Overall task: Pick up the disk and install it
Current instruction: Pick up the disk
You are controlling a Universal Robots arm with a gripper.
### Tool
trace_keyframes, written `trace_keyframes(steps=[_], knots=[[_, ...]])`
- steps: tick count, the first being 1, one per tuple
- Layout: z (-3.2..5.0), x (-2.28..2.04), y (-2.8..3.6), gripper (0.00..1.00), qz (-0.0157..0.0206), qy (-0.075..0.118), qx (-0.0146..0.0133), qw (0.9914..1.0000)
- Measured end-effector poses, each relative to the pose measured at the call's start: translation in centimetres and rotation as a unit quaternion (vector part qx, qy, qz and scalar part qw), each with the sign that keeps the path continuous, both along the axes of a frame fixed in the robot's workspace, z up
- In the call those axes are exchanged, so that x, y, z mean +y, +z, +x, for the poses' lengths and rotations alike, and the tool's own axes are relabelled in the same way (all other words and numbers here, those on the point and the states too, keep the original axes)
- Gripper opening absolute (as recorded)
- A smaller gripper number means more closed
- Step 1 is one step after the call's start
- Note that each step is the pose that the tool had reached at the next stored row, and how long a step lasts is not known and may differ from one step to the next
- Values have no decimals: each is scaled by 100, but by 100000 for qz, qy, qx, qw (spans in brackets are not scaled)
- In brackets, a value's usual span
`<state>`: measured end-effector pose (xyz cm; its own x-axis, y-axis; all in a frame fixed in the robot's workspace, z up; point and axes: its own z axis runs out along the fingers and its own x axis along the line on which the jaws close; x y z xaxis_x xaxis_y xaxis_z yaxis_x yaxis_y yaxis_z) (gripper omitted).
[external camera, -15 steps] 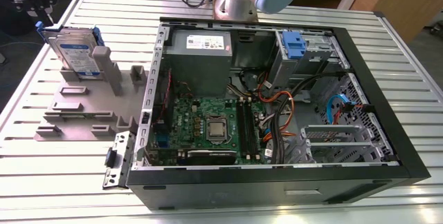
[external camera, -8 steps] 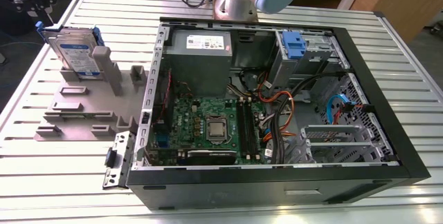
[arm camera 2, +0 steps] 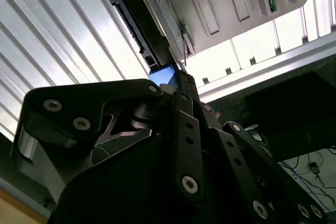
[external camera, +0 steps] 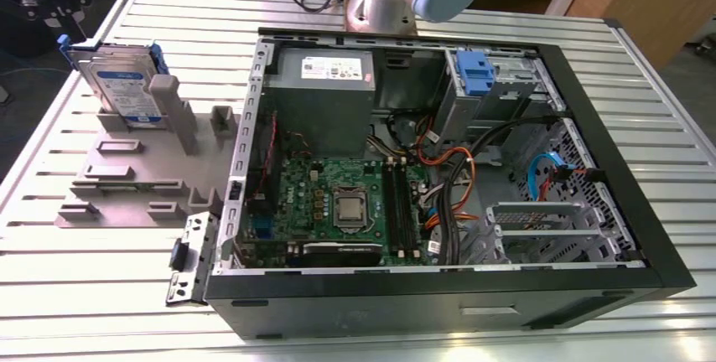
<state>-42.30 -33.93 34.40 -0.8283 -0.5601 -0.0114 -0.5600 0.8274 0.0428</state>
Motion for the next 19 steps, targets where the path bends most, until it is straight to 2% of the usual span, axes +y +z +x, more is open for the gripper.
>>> trace_keyframes(steps=[5,10,15,19], knots=[[0,0,0,11,-1,2171,2,99976],[0,0,0,11,-1,4396,4,99903],[0,0,-1,11,0,6569,4,99784],[0,0,-1,11,0,8438,2,99643]])
